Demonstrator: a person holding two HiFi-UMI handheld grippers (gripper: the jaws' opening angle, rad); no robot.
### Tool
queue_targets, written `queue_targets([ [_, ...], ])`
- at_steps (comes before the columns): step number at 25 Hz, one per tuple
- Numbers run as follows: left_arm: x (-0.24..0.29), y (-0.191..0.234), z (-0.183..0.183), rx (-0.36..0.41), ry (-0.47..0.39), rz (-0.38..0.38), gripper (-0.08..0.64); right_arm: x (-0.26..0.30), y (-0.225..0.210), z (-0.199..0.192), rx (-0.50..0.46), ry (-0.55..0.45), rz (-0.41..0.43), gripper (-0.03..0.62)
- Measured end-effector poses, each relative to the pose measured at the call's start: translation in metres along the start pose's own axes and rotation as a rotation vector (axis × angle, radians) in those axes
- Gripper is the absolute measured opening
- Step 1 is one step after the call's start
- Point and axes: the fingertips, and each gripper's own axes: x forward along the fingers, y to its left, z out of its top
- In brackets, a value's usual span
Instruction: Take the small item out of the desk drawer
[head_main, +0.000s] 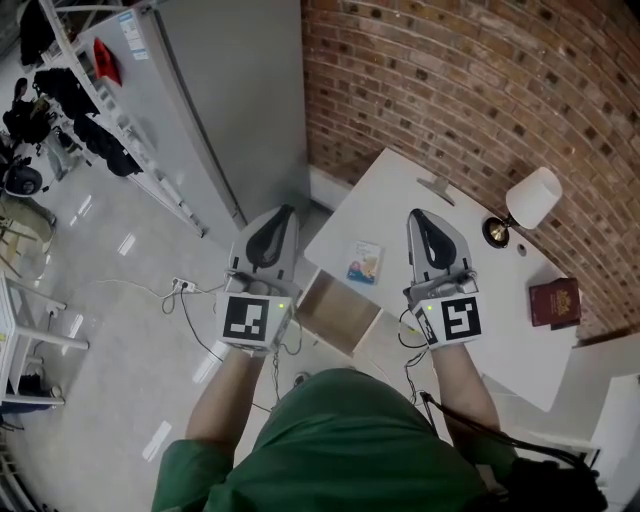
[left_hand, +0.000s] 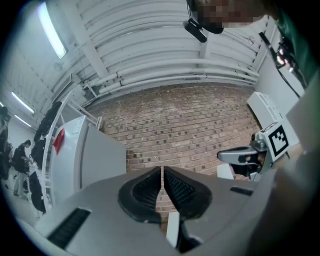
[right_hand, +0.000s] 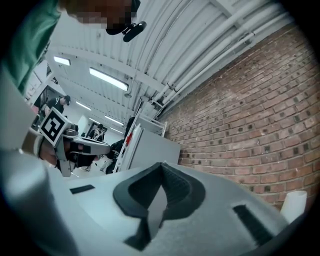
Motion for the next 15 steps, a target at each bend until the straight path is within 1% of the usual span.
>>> queue_targets([
  [4,-0.01,0.033,0.005,-0.001,-0.021,0.072,0.018,0.002,-0.006,-0.002,-0.001,0.01,-0.028,0.003],
  [8,-0.017,0.059,0.009,-0.014,-0.027,0.118,0.018,0.007,-0.01,-0.012,0.007,0.041,-0.048,0.003],
  [11,-0.021,0.069,0.006,-0.027,-0.022,0.128,0.018,0.01,-0.009,-0.017,0.012,0.057,-0.055,0.003],
  [15,-0.025,0.07,-0.003,-0.04,-0.011,0.114,0.018,0.009,-0.007,-0.02,0.016,0.071,-0.067,0.003],
])
